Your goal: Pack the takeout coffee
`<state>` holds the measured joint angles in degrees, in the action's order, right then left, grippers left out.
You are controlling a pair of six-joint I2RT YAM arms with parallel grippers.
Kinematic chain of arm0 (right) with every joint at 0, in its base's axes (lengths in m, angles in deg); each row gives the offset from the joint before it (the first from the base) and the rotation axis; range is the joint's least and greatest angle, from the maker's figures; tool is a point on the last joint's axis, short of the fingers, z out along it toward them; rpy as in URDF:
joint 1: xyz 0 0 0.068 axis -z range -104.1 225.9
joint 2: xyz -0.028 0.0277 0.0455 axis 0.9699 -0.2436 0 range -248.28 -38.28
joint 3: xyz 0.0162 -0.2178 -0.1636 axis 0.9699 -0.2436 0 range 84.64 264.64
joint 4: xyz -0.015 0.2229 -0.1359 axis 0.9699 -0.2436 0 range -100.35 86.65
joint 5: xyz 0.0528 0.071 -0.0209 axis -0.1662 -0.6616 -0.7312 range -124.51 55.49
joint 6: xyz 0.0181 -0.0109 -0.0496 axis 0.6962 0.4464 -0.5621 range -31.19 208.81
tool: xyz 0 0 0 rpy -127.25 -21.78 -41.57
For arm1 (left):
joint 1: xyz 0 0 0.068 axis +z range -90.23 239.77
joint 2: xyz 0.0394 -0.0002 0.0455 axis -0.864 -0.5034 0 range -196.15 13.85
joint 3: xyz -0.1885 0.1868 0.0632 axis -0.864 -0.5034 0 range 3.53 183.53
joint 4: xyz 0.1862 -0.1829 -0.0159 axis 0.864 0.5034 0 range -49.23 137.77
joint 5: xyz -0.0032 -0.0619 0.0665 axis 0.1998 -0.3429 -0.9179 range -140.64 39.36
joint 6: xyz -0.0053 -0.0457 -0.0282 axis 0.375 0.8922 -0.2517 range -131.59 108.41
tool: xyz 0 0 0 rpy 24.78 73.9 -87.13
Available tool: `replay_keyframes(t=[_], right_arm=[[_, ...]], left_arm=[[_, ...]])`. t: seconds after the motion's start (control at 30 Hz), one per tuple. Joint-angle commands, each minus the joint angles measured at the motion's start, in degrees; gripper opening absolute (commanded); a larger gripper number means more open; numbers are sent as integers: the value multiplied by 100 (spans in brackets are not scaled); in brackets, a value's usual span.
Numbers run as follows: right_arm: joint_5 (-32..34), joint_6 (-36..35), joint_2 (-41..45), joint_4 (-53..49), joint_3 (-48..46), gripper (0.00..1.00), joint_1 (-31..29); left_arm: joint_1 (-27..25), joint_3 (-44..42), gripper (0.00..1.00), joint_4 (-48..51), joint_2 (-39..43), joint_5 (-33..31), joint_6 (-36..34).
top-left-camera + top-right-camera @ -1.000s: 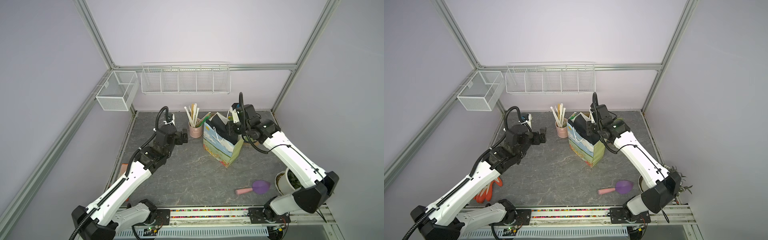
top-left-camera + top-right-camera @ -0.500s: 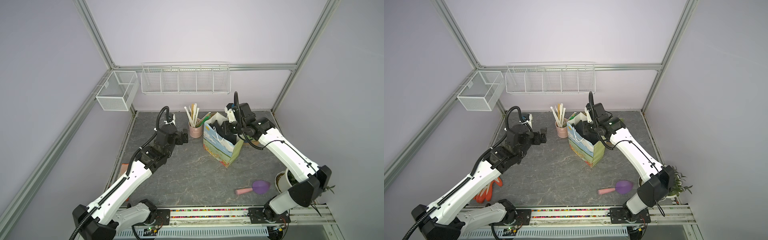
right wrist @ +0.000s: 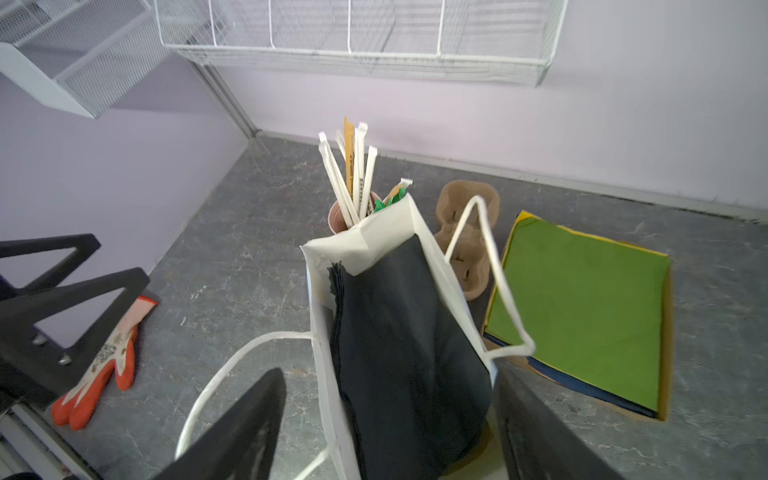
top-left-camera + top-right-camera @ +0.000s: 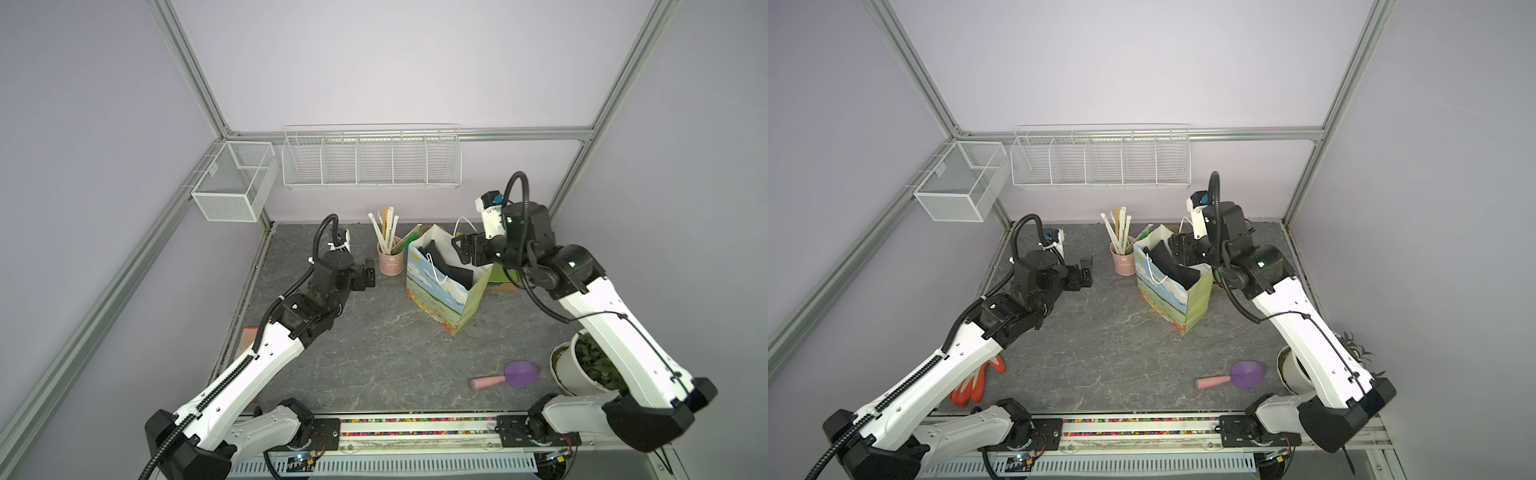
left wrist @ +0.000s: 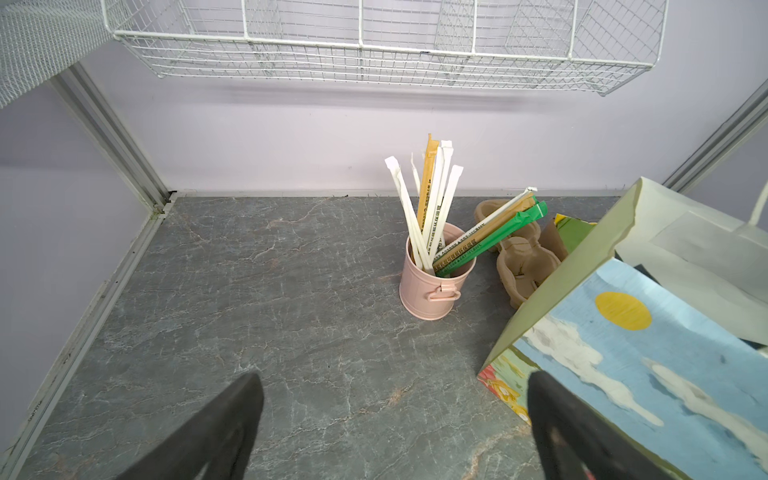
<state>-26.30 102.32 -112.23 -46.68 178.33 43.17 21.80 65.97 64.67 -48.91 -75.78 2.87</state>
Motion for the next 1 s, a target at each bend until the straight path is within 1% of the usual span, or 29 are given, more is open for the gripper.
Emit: replay_keyframes(t=[0.0,0.03,0.07,0.13,0.17,0.37,0.43,0.53,0.63,0.7,0.77,0.9,0.97], right_arm=[[536,-198,476,97,-294,95,8],[644,-228,618,112,-398,98,23],[731,-241,755,131,-493,99,42],[1051,-227,1042,148,-730,90,78],[1173,-230,1167,134,-815,88,109],[1741,-45,2033,420,-1618,88,463],[1984,110,2321,564,-1976,88,671],[2159,199,2687,979,-2711,88,1075],[2403,298,2779,1100,-3223,88,1456],[2677,621,2809,1129,-3484,89,1631],[2695,766,2892,1346,-3826,89,1829],[2940,806,2960,1819,-4296,89,2062],[3051,645,2890,2088,-4685,89,2064]], left_arm=[[27,-57,99,-56,126,-150,79],[27,-64,99,-61,131,-148,91],[27,-65,99,-54,133,-148,100],[27,-63,99,-48,146,-158,122],[27,-56,99,-50,163,-159,134],[27,-64,99,-58,278,-228,176],[27,-95,99,-82,369,-275,177],[27,-110,99,-85,429,-400,250],[27,-109,99,-70,408,-505,277],[27,-110,99,-72,367,-575,267],[27,-91,99,-39,319,-728,310],[27,-322,99,-255,399,-1040,311],[27,-521,99,-486,510,-1201,230]])
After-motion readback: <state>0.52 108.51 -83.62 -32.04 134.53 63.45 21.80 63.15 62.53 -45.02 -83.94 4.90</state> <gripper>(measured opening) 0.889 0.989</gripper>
